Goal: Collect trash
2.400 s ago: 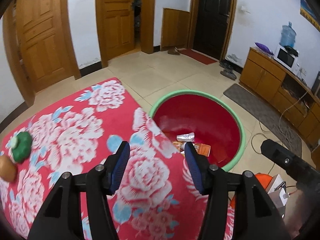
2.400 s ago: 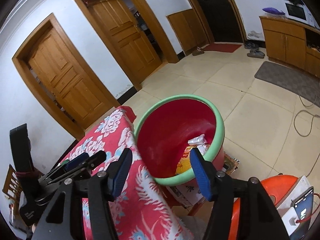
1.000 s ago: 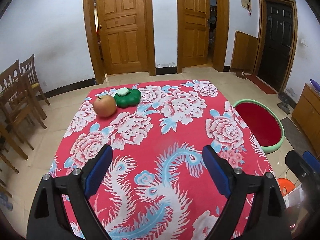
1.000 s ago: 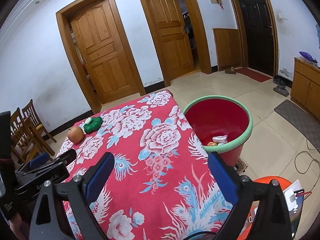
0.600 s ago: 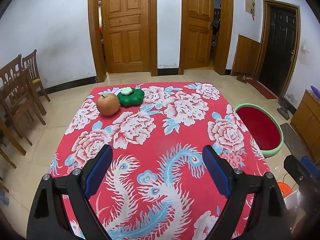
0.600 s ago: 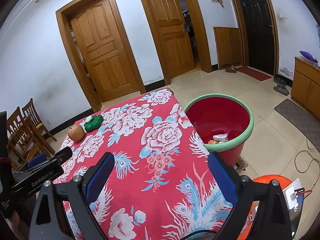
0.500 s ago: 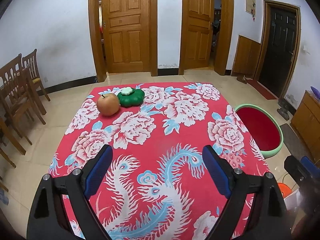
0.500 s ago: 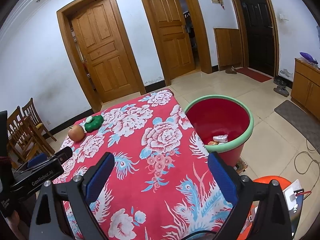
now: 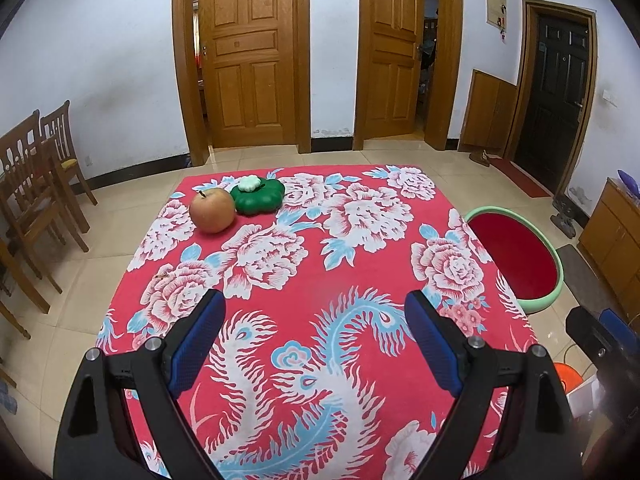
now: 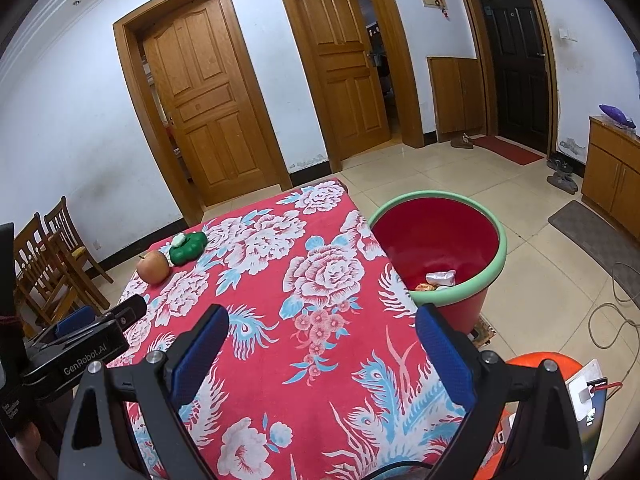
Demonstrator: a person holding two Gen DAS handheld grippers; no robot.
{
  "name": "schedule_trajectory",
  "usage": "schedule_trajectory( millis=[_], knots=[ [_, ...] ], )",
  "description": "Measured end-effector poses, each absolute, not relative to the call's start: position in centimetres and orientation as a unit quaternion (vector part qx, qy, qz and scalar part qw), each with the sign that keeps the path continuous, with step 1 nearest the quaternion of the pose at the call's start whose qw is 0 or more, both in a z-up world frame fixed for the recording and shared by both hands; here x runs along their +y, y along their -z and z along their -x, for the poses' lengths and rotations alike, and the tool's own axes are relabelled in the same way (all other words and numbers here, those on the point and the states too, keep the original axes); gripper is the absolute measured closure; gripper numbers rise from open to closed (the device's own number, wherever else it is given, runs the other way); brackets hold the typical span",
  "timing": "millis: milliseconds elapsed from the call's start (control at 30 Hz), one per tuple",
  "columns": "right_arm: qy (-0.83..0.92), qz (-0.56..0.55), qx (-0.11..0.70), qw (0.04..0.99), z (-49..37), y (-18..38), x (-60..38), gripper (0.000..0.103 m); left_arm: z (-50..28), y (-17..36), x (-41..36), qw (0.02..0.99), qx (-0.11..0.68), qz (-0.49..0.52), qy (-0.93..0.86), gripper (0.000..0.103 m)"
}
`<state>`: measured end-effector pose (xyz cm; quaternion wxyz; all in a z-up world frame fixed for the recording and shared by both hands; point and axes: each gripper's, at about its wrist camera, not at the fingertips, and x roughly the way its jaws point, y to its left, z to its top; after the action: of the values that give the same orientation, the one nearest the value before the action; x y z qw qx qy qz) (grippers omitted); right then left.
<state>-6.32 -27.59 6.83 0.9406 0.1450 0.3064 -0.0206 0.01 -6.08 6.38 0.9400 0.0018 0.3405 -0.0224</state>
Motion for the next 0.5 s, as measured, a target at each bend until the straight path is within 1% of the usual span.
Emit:
schedule_trajectory(
  millis=[500],
  knots=[
    [0.021,-0.147,0.308,0.94,6.34,-6.86,-27.63,0.007,-0.01,-6.34,-5.92,0.94,0.341,-0.001,0.023,0.013]
  ],
)
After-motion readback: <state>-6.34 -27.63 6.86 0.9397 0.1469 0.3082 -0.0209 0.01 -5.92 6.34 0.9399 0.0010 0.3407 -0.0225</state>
